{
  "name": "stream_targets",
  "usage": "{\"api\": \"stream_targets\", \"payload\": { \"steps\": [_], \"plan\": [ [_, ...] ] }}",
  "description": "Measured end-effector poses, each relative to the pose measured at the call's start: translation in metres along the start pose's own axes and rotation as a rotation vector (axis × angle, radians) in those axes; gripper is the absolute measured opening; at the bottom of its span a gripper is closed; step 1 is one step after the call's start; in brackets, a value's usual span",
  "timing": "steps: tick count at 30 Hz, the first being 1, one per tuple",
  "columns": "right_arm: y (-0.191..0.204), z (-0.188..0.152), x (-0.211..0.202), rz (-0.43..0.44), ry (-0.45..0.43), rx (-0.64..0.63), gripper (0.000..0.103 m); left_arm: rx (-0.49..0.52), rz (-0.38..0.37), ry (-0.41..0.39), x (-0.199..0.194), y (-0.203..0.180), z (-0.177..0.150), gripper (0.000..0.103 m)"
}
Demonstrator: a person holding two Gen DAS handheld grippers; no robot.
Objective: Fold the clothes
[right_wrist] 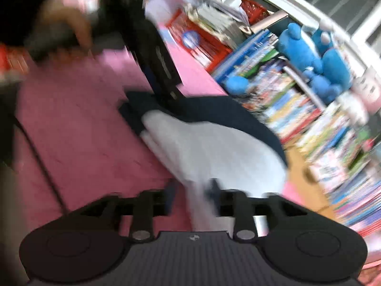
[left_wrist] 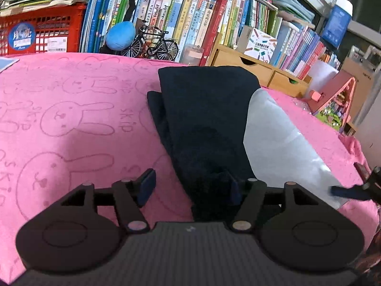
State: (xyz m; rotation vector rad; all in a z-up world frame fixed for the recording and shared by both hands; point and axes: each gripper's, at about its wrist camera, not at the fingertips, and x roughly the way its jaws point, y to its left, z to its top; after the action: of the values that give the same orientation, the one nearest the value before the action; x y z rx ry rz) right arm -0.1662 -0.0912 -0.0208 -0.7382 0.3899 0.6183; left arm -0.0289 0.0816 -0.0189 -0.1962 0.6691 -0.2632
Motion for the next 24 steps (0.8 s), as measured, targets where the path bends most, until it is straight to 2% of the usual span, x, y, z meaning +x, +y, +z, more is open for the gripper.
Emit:
{"api": "stream_targets", "payload": {
  "steps": [1,4,5,7,8,9,12,14,16,17,20,21,22,23,24],
  "plan": [
    [-0.007,0.001,-0.008,0.039,-0.026,0.071,0.075,0.010,0.004,-0.004,-0.001,-0.001,-0.002,0.063],
    [-0.038,0.009,-0.018,0.099,-0.081,0.281,0.077,0.042,0.017,-0.016,-0.006,-0.005,-0.009,0.066],
    [-0.052,0.014,-0.012,0.095,-0.080,0.339,0.074,0.048,0.018,-0.021,-0.008,-0.005,-0.011,0.066],
    [-0.080,0.024,0.011,0.066,-0.061,0.422,0.059,0.055,0.019,-0.030,-0.012,-0.005,-0.015,0.067],
    [-0.092,0.030,0.027,0.038,-0.042,0.419,0.045,0.058,0.018,-0.037,-0.014,-0.005,-0.018,0.067],
    [-0.101,0.037,0.044,0.008,-0.024,0.407,0.040,0.062,0.017,-0.041,-0.015,-0.005,-0.019,0.067],
    [-0.131,0.060,0.111,-0.032,0.020,0.388,0.038,0.058,0.009,-0.045,-0.018,-0.004,-0.021,0.069],
    [-0.145,0.072,0.161,0.016,0.071,0.427,0.034,0.050,-0.003,-0.045,-0.018,-0.002,-0.020,0.070],
    [-0.153,0.084,0.209,0.072,0.110,0.448,0.034,0.038,-0.009,-0.042,-0.023,0.002,-0.020,0.069],
    [-0.150,0.088,0.221,0.085,0.097,0.436,0.034,0.032,-0.012,-0.040,-0.025,0.004,-0.021,0.069],
    [-0.133,0.095,0.232,0.150,0.078,0.400,0.032,-0.022,-0.002,-0.069,-0.050,0.020,-0.015,0.080],
    [-0.128,0.095,0.232,0.175,0.072,0.392,0.028,-0.041,0.019,-0.097,-0.061,0.026,-0.009,0.082],
    [-0.127,0.094,0.233,0.185,0.066,0.398,0.028,-0.049,0.063,-0.126,-0.068,0.029,-0.003,0.082],
    [-0.131,0.092,0.232,0.196,0.061,0.424,0.028,-0.048,0.108,-0.160,-0.074,0.030,0.004,0.083],
    [-0.138,0.087,0.230,0.223,0.050,0.484,0.028,-0.047,0.119,-0.186,-0.074,0.028,0.011,0.086]
  ]
}}
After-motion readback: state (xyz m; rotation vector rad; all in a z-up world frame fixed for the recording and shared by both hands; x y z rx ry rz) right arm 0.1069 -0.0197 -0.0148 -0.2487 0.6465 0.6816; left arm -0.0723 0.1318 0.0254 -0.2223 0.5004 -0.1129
